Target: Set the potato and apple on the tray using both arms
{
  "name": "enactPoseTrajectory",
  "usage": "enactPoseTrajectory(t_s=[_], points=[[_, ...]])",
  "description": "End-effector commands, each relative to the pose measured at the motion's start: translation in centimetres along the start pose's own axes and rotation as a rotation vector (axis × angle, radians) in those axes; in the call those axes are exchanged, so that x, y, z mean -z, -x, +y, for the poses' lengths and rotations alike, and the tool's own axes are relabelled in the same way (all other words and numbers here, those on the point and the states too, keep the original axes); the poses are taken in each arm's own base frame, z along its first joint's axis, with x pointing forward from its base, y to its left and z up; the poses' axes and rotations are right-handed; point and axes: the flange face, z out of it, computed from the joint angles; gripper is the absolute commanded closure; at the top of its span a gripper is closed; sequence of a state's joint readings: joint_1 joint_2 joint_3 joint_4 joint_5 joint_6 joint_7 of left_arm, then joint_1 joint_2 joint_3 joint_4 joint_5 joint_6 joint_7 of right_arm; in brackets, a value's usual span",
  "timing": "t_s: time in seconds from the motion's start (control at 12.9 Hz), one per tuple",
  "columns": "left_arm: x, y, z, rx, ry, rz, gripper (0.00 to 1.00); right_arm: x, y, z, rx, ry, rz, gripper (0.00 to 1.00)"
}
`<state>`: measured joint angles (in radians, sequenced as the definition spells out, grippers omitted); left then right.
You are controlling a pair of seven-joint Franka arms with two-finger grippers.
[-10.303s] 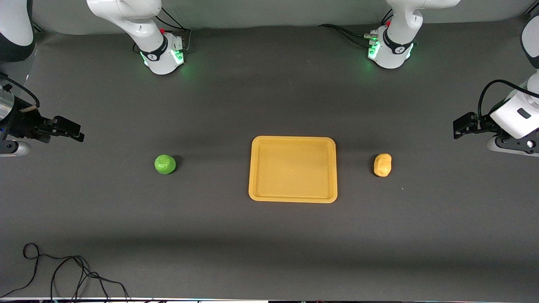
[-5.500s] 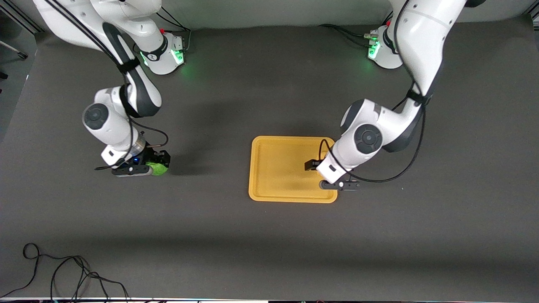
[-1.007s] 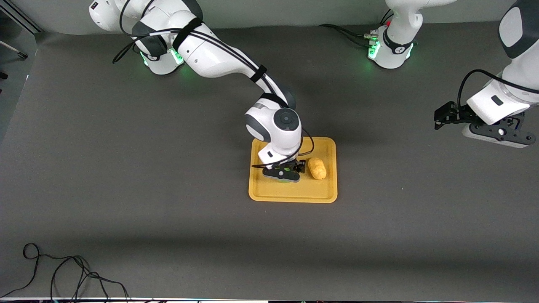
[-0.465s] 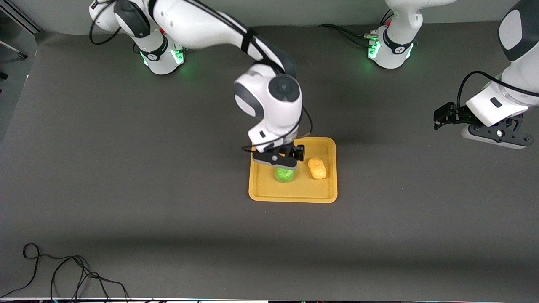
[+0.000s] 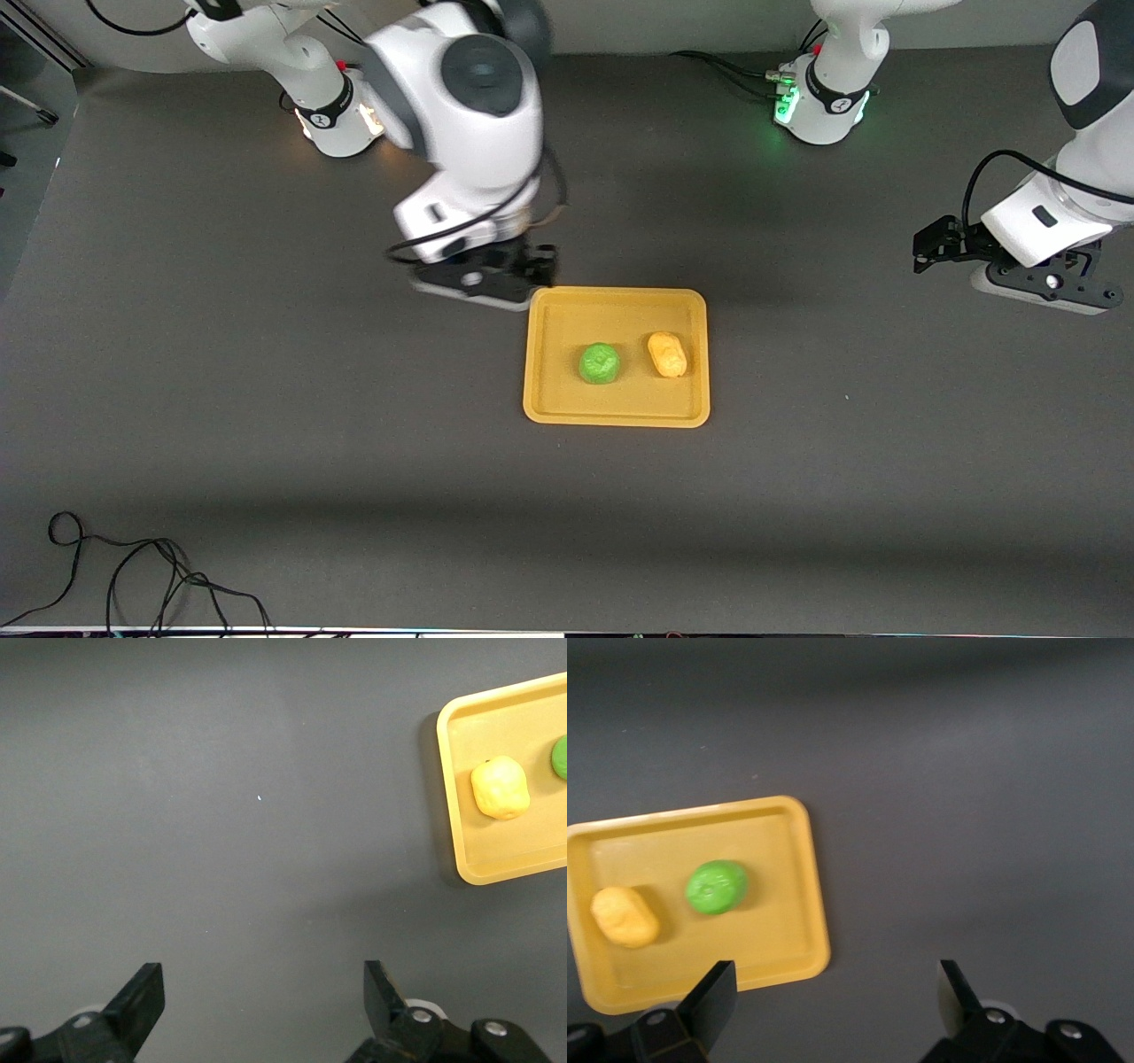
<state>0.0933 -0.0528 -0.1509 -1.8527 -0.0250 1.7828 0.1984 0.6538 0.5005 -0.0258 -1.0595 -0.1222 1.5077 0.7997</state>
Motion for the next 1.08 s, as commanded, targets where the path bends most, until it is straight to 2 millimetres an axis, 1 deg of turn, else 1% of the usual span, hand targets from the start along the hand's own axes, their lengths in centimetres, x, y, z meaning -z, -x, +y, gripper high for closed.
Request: enactPoseTrajectory(t_s=[0.0, 0.08, 0.15, 0.23, 0.39, 0.54, 0.62, 0.7, 0.85, 1.01], points=[[0.3, 0.0, -0.1, -0.012, 0.01, -0.002, 0.0, 1.4, -3.7, 12.2, 0.078, -0.053, -0.07, 0.0], [0.2, 0.0, 0.0, -0.011, 0.011, -0.007, 0.0, 1.7, -4.6, 16.6, 0.08, -0.084, -0.082, 0.0], [0.3, 0.0, 0.0, -0.011, 0.01, -0.005, 0.0, 1.9, -5.0, 20.3, 0.09, -0.102, -0.086, 0.0], [0.3, 0.0, 0.0, -0.012, 0.01, -0.005, 0.0, 1.7, -5.6, 23.7, 0.096, -0.11, -0.079, 0.0], [0.4, 0.0, -0.1, -0.011, 0.009, 0.001, 0.0, 0.9, -5.8, 29.2, 0.101, -0.121, -0.061, 0.0], [0.4, -0.1, -0.1, -0.011, 0.008, 0.004, 0.0, -0.2, -6.2, 33.9, 0.096, -0.124, -0.061, 0.0], [0.3, -0.1, -0.1, -0.011, 0.009, 0.004, 0.0, -0.3, -6.6, 35.8, 0.098, -0.126, -0.059, 0.0], [0.3, -0.1, -0.1, -0.011, 0.009, 0.004, 0.0, -0.4, -6.8, 37.2, 0.113, -0.128, -0.058, 0.0], [0.3, 0.0, -0.1, -0.009, 0.009, -0.001, 0.0, -0.7, -7.3, 39.3, 0.086, -0.127, -0.063, 0.0], [0.3, 0.0, -0.1, -0.009, 0.009, -0.001, 0.0, -1.1, -7.5, 40.7, 0.11, -0.129, -0.068, 0.0]])
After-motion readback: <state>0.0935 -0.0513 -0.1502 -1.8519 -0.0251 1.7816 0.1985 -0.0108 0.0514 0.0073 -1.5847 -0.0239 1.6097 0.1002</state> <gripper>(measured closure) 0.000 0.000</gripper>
